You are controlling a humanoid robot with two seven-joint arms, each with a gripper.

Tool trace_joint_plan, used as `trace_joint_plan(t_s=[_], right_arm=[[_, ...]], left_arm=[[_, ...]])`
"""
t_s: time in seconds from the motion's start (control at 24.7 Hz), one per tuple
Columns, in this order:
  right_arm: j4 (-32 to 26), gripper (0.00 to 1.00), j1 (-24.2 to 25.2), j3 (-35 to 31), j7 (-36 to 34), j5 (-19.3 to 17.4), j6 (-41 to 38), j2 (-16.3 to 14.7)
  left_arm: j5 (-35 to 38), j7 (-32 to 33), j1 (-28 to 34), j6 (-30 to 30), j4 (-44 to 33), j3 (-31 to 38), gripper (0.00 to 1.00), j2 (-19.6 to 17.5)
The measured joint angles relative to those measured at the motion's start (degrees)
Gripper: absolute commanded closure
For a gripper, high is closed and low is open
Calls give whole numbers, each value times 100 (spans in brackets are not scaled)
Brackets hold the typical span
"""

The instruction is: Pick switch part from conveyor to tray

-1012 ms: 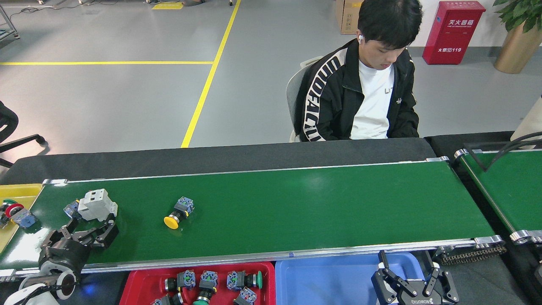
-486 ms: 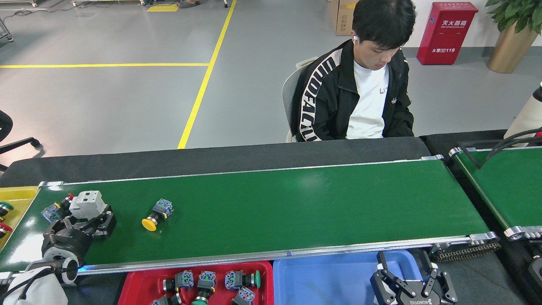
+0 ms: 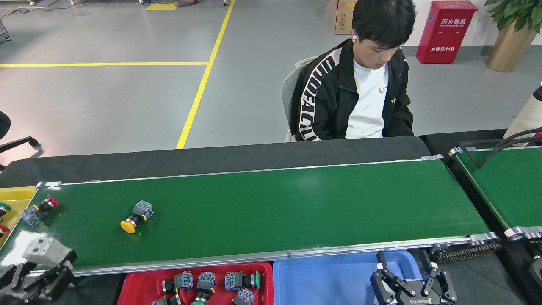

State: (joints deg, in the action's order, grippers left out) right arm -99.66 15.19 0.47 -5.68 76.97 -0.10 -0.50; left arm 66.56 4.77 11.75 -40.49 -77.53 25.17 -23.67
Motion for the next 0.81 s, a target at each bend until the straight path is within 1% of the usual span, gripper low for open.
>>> trace_joint_plan(t_s=[0.12, 0.2, 0.28, 0.4, 0.49, 0.57, 0.65, 0.73, 0.81], right_arm=[[0, 1, 0, -60, 0, -7, 0, -1], [0, 1, -5, -85, -1, -9, 0, -2], [1, 1, -8, -166, -1, -9, 0, -2], [1, 1, -10, -290, -1, -10, -4, -20], [1, 1, -27, -445, -1, -33, -11, -20], [11, 1, -57, -585, -1, -128, -15, -20], [43, 1, -61, -617, -1, -189, -23, -20], [55, 1, -64, -621, -1, -205, -28, -39], [57, 1, -65, -623, -1, -207, -29, -56]], left_arm=[[0, 15, 513, -300, -908, 15, 94, 368], [15, 4, 620, -371, -1494, -18, 94, 575], [102, 0, 625, -407, -1914, -172, 94, 768], [322, -14, 550, -423, -2275, -927, 94, 875], [562, 11, 302, -426, -2318, -1599, 94, 893], [931, 50, -56, -428, -2330, -2329, 93, 1004], [1492, 98, -364, -432, -2330, -2969, 93, 1313], [2145, 154, -609, -434, -2314, -3447, 93, 1706], [2775, 173, -669, -434, -2280, -3841, 92, 2033]])
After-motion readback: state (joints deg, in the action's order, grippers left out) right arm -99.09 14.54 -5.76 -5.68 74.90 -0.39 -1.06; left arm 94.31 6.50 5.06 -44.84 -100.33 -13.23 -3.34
